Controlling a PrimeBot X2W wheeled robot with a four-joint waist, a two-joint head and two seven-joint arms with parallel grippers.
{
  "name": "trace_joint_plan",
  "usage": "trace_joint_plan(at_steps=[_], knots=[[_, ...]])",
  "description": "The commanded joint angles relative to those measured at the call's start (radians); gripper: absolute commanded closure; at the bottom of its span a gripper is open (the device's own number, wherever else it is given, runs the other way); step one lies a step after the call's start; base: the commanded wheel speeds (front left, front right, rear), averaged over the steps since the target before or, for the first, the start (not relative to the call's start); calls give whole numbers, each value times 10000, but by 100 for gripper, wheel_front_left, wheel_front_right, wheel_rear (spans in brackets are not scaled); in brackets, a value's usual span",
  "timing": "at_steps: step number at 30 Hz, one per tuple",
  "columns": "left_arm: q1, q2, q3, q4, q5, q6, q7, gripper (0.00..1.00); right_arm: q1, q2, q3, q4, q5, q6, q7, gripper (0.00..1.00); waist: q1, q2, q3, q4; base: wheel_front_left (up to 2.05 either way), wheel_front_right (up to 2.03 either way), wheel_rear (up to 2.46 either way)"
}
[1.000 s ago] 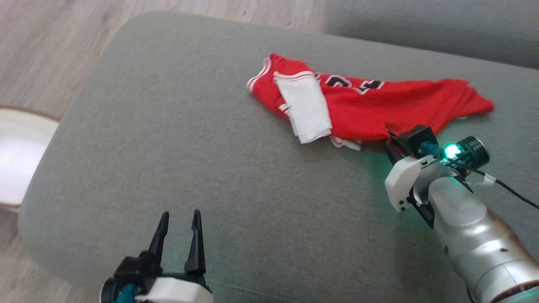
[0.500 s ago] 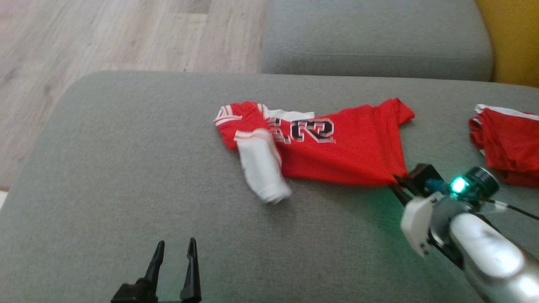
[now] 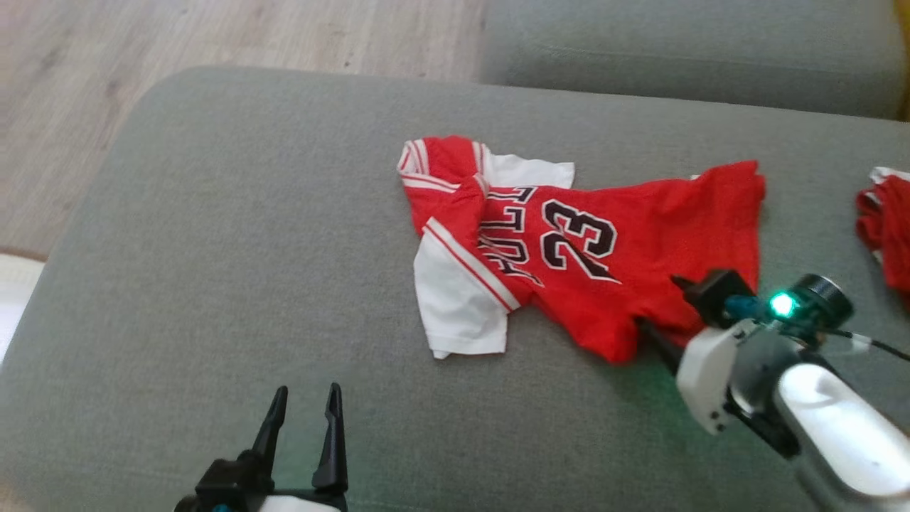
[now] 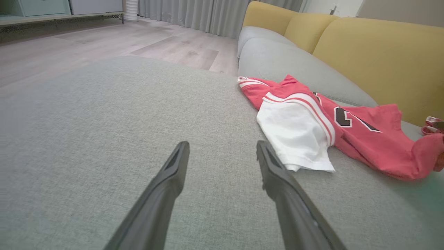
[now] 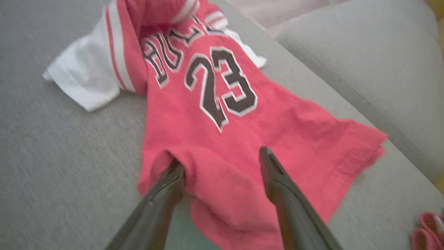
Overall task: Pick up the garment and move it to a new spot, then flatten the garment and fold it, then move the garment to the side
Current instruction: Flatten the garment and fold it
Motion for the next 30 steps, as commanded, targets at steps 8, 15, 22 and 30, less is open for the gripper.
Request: trace_joint_plan(at_steps=[8, 15, 22, 30], knots=[[-434, 88, 428, -162, -9, 47, -99, 0, -105, 1315, -1762, 168, -476, -7, -1472, 0, -1, -1, -62, -153, 0, 0, 0], [-396, 65, 375, -162, -32, 63, -114, 0, 843, 1751, -3549, -244, -616, -7, -1519, 0, -1, -1, -279, -468, 0, 0, 0], [-415, 45, 330, -172, -66, 51, -126, 0, 1551, 1706, -5123, -1012, -1034, -7, -814, 0, -1, -1, -190, -388, 0, 0, 0], [-691, -22, 287, -150, -40, -8, -151, 0, 1353, 1968, -5471, -4, -1167, -7, 40, 0, -1, -1, 294, 23, 0, 0, 0]])
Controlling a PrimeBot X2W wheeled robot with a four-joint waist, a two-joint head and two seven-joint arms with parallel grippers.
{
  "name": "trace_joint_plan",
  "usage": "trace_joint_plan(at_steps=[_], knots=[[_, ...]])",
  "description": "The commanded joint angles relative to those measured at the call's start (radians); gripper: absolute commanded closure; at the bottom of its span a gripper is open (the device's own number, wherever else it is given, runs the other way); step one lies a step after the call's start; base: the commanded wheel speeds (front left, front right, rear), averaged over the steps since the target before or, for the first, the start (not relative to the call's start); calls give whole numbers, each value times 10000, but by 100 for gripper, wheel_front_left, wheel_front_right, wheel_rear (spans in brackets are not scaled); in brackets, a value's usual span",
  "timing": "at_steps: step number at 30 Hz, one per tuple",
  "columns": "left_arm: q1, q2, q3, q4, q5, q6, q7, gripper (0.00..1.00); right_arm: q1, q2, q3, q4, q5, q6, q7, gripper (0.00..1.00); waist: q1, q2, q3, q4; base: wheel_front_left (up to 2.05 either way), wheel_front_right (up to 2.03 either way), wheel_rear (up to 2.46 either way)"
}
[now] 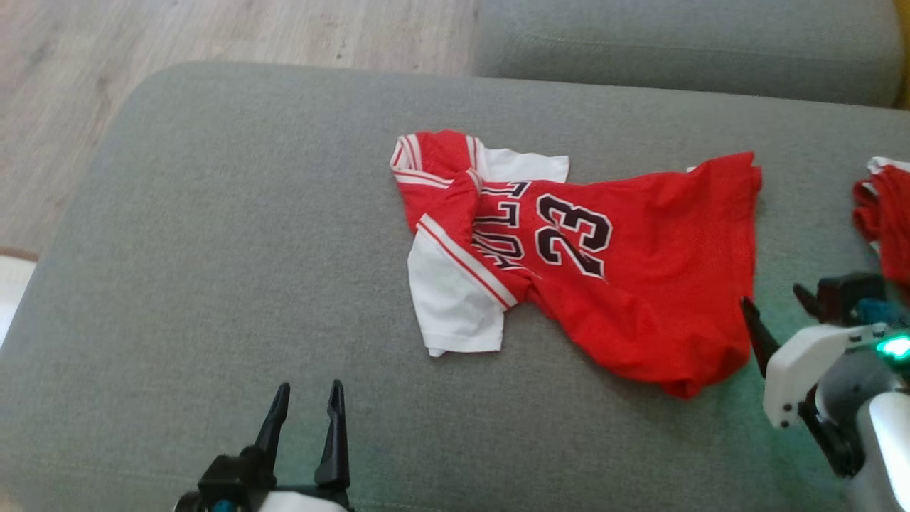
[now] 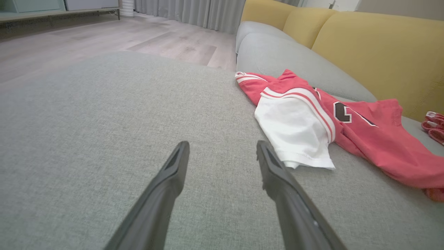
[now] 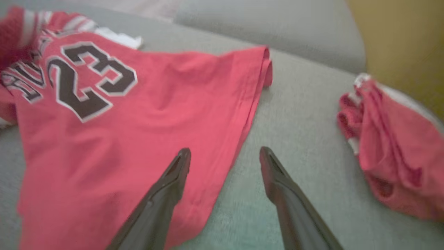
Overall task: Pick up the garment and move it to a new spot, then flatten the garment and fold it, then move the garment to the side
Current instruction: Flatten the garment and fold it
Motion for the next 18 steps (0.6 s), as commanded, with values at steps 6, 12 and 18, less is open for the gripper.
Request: trace_joint_plan(at_steps=[6, 12, 18], knots=[[-751, -64, 317, -158, -14, -56, -158, 0, -901, -90, -25, 1283, -78, -7, 375, 0, -1, 0, 371, 454, 0, 0, 0], [-776, -99, 354, -62, -5, -81, -180, 0, -1267, 45, 92, 2497, 668, -7, 1270, 32, -1, 0, 368, 677, 0, 0, 0], [-839, -123, 375, -64, 14, -105, -192, 0, -1951, -26, 526, 2782, 1542, -7, 1674, 100, -1, 0, 435, 758, 0, 0, 0]])
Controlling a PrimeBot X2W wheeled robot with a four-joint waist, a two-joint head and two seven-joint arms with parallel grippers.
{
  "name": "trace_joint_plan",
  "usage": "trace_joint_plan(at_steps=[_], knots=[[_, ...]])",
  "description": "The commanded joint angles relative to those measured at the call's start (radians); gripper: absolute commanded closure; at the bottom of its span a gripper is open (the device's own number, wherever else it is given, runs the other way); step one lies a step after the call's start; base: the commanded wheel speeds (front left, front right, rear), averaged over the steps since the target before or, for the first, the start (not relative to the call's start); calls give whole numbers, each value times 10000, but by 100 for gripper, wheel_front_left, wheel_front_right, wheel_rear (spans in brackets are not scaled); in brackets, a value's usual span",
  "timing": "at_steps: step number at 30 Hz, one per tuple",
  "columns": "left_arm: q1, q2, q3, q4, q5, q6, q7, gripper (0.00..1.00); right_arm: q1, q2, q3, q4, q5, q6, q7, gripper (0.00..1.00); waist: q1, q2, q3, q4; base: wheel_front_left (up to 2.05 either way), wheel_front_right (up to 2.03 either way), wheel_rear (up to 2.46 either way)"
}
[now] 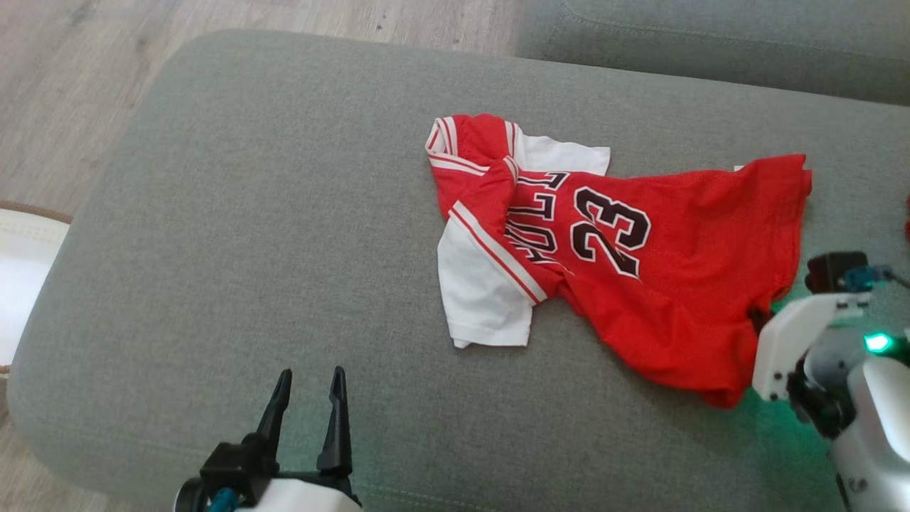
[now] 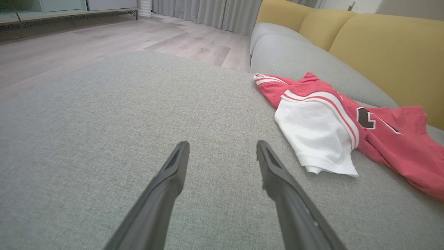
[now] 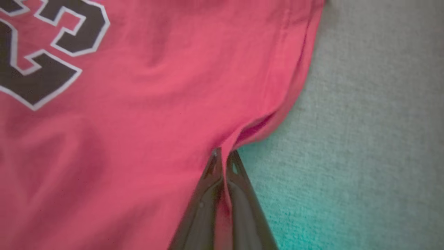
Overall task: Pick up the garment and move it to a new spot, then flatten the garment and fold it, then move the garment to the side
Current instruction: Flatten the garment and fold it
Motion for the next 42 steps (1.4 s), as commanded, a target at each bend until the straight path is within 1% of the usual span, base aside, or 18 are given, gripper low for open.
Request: trace_joint_plan(at_steps=[1, 7, 9, 11, 15, 17, 18, 19, 20, 23, 27, 28, 29, 31, 36, 42], knots=[[-455, -39, 364, -266, 21, -63, -113, 0, -513, -141, 257, -228, 99, -7, -59, 100, 0, -1, 41, 33, 0, 0, 0], [-546, -106, 376, -203, 45, -136, -122, 0, -1830, -38, 411, -93, 384, -7, -661, 100, 0, -1, 181, 183, 0, 0, 0], [-565, -137, 377, -165, 55, -161, -125, 0, -2253, 56, 458, 45, 315, -7, -804, 100, 0, -1, 202, 247, 0, 0, 0], [-567, -165, 381, -139, 68, -178, -127, 0, -2608, 158, 711, 230, 70, -7, -921, 100, 0, -1, 211, 296, 0, 0, 0], [-584, -202, 391, -90, 97, -207, -130, 0, -2975, 613, 1268, 889, -260, -7, -1139, 100, 0, -1, 205, 370, 0, 0, 0], [-588, -211, 401, -79, 112, -207, -131, 0, -3057, 866, 1401, 1262, -355, -7, -1433, 99, 0, -1, 193, 384, 0, 0, 0], [-586, -209, 408, -70, 120, -206, -131, 0, -3088, 979, 1476, 1438, -424, -7, -1613, 67, 0, -1, 179, 381, 0, 0, 0], [-580, -203, 417, -60, 127, -206, -132, 0, -3121, 1083, 1551, 1582, -485, -7, -1823, 6, 0, -1, 158, 367, 0, 0, 0], [-567, -194, 427, -51, 132, -206, -132, 0, -3155, 1178, 1613, 1697, -525, -7, -2039, 0, 0, -1, 129, 345, 0, 0, 0], [-503, -150, 452, -45, 155, -188, -133, 0, -3252, 1371, 1763, 1939, -504, -7, -2653, 0, 0, -1, -27, 221, 0, 0, 0], [-369, -79, 453, -53, 161, -172, -133, 0, -3228, 1310, 1733, 1999, -403, -7, -3393, 0, 0, -1, -336, -24, 0, 0, 0], [-369, -79, 453, -53, 161, -172, -133, 0, -3228, 1310, 1733, 1999, -403, -7, -3393, 0, 0, -1, -336, -24, 0, 0, 0], [-295, -55, 431, -69, 155, -163, -128, 0, -3082, 1163, 1576, 1979, -351, -7, -3652, 0, 0, -1, -480, -131, 0, 0, 0], [-221, -30, 413, -99, 143, -154, -117, 0, -2856, 952, 1356, 1959, -367, -7, -3826, 0, 0, -1, -574, -228, 0, 0, 0], [-112, 15, 344, -197, 126, -143, -78, 0, -2213, 600, 756, 2111, -589, -7, -3855, 0, 0, -1, -537, -384, 0, 0, 0], [-220, 30, 253, -269, 147, -148, -34, 0, -2018, 732, 51, 2627, -987, -7, -3742, 0, 0, -1, -257, -290, 0, 0, 0]])
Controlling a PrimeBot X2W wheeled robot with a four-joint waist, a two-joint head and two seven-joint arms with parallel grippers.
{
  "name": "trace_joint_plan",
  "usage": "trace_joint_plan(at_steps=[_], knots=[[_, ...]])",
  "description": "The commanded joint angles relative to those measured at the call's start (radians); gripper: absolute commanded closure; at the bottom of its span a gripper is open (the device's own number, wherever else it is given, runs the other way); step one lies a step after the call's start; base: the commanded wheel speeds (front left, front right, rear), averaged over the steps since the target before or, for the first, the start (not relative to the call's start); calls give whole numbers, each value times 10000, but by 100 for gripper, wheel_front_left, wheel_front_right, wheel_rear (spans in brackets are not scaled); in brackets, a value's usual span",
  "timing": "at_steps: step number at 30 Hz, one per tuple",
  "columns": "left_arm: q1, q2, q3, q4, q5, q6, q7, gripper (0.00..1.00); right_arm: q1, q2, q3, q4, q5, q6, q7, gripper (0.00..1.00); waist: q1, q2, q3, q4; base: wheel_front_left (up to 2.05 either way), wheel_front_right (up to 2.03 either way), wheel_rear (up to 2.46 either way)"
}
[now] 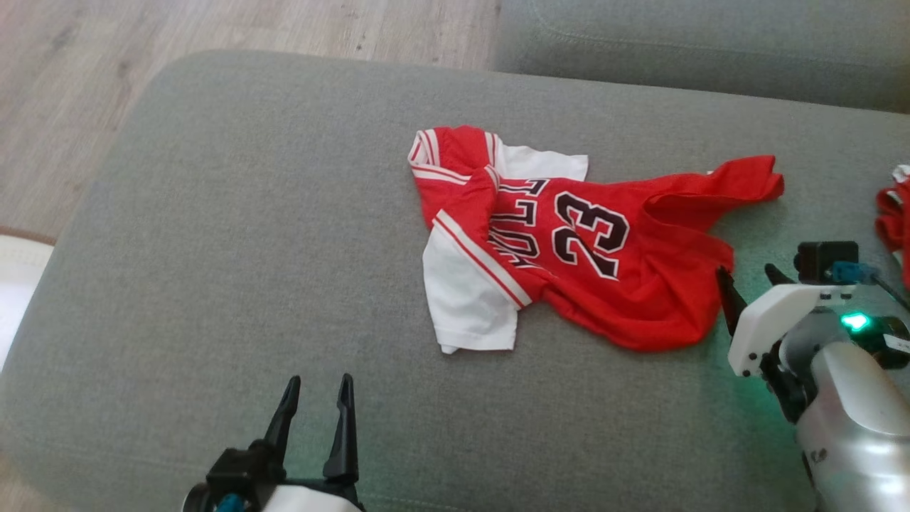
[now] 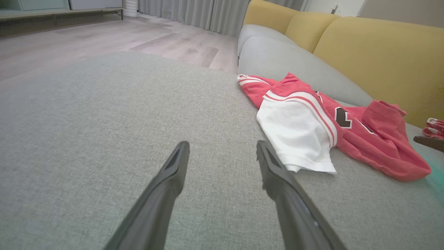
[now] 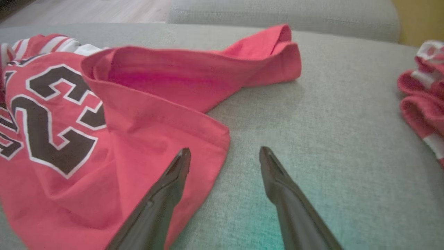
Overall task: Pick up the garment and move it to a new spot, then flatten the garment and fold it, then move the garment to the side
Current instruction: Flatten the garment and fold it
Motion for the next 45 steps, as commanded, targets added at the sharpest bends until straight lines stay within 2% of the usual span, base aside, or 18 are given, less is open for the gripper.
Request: trace_joint_plan(at_steps=[1, 5, 11, 13, 14, 15, 16, 22, 32, 34, 35, 37, 45], knots=[[-370, 129, 267, -331, 123, 15, -30, 0, -388, 76, -14, -166, -149, -7, -38, 0, 0, -1, 109, 107, 0, 0, 0], [-470, 144, 260, -335, 127, 28, -22, 0, -620, 313, -384, 321, -440, -7, -59, 0, 0, -1, 294, 283, 0, 0, 0], [-566, 173, 287, -329, 108, 39, -36, 0, -1070, 620, -247, 1073, -752, -7, 263, 0, 0, -1, 499, 367, 0, 0, 0], [-602, 176, 306, -316, 103, 55, -42, 0, -1199, 649, -185, 1300, -859, -7, 314, 53, 0, -1, 532, 342, 0, 0, 0], [-611, 181, 320, -313, 101, 66, -46, 0, -1256, 666, -197, 1396, -890, -7, 297, 70, 0, -1, 538, 310, 0, 0, 0], [-614, 186, 337, -313, 97, 82, -49, 0, -1301, 699, -219, 1476, -897, -7, 248, 98, 0, -1, 533, 260, 0, 0, 0], [-611, 191, 349, -317, 95, 93, -53, 0, -1336, 724, -266, 1529, -885, -7, 149, 100, 0, -1, 519, 210, 0, 0, 0], [-470, 235, 417, -335, 35, 128, -73, 0, -1136, 826, -1002, 1499, -789, -7, -867, 100, 0, -1, 192, -317, 0, 0, 0], [-221, 213, 468, -389, -80, 206, -87, 0, 548, 1267, -2945, 687, -1026, -7, -2170, 100, 0, -1, -209, -1248, 0, 0, 0], [-195, 222, 468, -396, -104, 214, -84, 0, 901, 1422, -3312, 362, -1206, -7, -2366, 79, 0, -1, -248, -1349, 0, 0, 0], [-183, 225, 468, -393, -118, 216, -81, 0, 1063, 1484, -3457, 199, -1293, -7, -2443, 71, 0, -1, -270, -1389, 0, 0, 0], [-167, 229, 454, -375, -139, 215, -75, 0, 1356, 1565, -3691, -129, -1373, -7, -2598, 0, 0, -1, -315, -1432, 0, 0, 0], [-406, 311, 335, -124, -145, 78, 19, 0, 2095, 1603, -3532, -1335, -897, -7, -3211, 0, 0, -1, -464, -1517, 0, 0, 0]])
